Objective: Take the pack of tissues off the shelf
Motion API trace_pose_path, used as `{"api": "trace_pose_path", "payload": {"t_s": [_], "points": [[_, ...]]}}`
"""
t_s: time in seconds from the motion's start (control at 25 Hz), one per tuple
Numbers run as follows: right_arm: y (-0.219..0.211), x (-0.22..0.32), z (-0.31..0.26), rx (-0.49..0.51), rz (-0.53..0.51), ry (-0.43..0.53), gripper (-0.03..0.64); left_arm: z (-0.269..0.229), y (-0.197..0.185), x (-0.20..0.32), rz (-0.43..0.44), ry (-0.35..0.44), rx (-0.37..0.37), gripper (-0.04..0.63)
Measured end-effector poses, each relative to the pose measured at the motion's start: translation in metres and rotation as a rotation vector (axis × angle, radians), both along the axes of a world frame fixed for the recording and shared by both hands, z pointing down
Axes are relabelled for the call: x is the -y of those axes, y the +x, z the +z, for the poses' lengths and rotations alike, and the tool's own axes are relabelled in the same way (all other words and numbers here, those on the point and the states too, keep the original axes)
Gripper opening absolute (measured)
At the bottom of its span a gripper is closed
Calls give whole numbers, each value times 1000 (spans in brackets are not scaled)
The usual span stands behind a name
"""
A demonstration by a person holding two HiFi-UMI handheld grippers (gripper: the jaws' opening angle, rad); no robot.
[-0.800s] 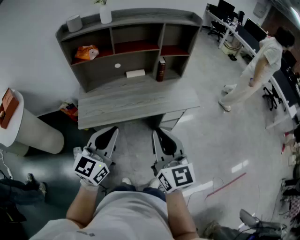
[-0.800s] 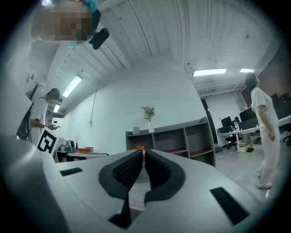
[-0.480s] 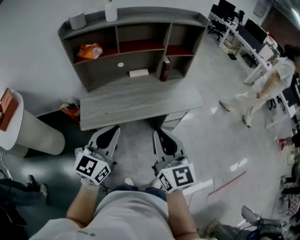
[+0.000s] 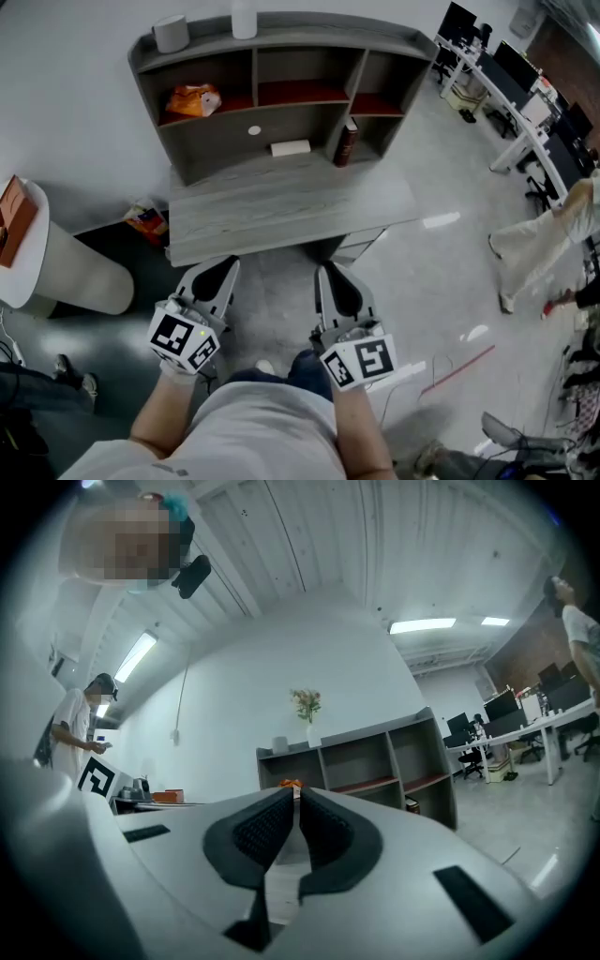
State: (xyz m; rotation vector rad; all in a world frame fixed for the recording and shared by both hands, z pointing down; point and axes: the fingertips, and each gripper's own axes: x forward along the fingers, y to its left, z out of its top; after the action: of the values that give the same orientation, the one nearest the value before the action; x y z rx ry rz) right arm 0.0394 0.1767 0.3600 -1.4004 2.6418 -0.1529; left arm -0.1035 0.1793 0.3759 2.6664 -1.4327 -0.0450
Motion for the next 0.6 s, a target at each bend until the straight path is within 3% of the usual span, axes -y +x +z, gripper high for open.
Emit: {"api": "trace_pose_path", "payload": {"t_s": [0.28,0.6], "points": [[-1,35,12,15,-17,-3,32,13,-6,25,-33,-9,27,17],[2,123,20,14,-87,-4,32,21,-4,96,-116,-28,47,17]]}}
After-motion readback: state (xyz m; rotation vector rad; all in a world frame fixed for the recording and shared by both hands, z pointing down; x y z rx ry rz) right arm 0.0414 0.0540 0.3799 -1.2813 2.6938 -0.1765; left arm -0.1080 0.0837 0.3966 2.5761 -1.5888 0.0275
